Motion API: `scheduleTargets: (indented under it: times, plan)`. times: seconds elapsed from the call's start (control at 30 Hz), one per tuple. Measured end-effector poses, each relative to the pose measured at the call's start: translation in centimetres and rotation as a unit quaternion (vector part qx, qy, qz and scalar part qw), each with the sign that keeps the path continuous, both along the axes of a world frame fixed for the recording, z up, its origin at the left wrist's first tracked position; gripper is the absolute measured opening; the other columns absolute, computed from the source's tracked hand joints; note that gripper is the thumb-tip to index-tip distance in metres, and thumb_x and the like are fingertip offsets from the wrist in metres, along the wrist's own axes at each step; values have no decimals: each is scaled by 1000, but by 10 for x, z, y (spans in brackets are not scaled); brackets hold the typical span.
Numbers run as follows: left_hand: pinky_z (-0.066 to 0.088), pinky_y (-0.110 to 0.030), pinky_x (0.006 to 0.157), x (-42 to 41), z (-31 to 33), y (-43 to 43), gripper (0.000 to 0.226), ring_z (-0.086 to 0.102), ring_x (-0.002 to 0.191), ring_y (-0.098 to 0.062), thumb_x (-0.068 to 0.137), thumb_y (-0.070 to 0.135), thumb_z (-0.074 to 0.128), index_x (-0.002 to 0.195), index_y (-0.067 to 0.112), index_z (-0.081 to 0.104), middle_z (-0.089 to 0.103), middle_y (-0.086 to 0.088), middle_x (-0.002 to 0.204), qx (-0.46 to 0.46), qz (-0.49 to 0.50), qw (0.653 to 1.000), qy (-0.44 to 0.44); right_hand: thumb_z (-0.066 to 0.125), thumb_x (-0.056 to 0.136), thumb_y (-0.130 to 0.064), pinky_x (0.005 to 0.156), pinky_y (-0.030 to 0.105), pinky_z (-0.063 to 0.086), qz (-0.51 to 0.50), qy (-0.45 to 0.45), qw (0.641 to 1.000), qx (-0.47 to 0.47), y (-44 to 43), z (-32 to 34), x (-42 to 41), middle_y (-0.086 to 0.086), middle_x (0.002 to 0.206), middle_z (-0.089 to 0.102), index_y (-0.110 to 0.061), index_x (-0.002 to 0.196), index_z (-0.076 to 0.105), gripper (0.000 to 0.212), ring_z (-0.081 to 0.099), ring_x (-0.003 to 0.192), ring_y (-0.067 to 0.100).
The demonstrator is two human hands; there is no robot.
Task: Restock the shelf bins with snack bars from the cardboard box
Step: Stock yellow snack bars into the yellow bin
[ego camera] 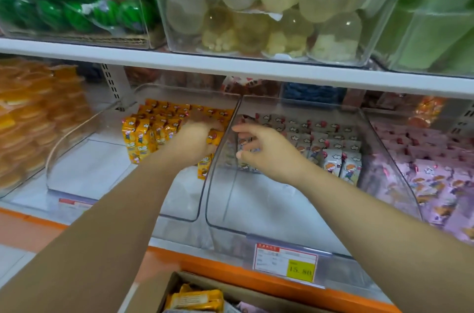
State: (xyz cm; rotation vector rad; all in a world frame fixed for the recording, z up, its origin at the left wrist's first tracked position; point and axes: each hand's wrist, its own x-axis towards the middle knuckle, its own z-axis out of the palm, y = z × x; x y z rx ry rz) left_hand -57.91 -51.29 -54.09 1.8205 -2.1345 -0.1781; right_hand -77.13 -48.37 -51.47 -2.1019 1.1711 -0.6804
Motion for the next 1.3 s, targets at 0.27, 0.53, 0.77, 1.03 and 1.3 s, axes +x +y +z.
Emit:
scheduleTargets:
  times: [0.27,0.53,0.77,1.03,1.3]
  plan:
    - [41,-45,102,-4,-5,7,39,50,121,-32,89,11,63,128,16,57,54,-11,132,-36,-13,999,21,60,90,-10,88,26,47,7,-9,1000,28,6,-5,4,-3,136,49,-27,147,29,67,59,99,17]
    - [46,-45,96,-5,-8,7,45,54,113,-32,79,40,71,118,20,65,59,-12,122,-21,-10,999,38,59,90,-8,86,28,52,6,-22,999,42,4,-5,6,-2,136,50,-27,147,30,66,63,93,18]
    - [44,-32,95,-1,12,7,36,56,112,-24,86,22,69,120,12,65,61,-8,123,8,-24,999,25,59,90,-8,87,28,52,8,-25,998,52,3,-6,5,-1,136,49,-27,147,29,67,64,94,18]
    - [31,-32,102,-12,4,15,40,43,126,-34,95,8,49,135,13,48,47,-16,137,10,5,999,38,59,90,-9,84,23,51,11,-17,999,44,4,-6,4,-2,137,49,-27,147,28,68,65,91,14]
    - [33,-18,92,-17,25,56,28,47,106,-13,94,14,56,121,20,62,50,-4,121,-105,35,988,104,59,92,-12,73,7,44,9,-15,999,44,31,-1,-19,-6,134,49,-28,145,35,60,63,95,10]
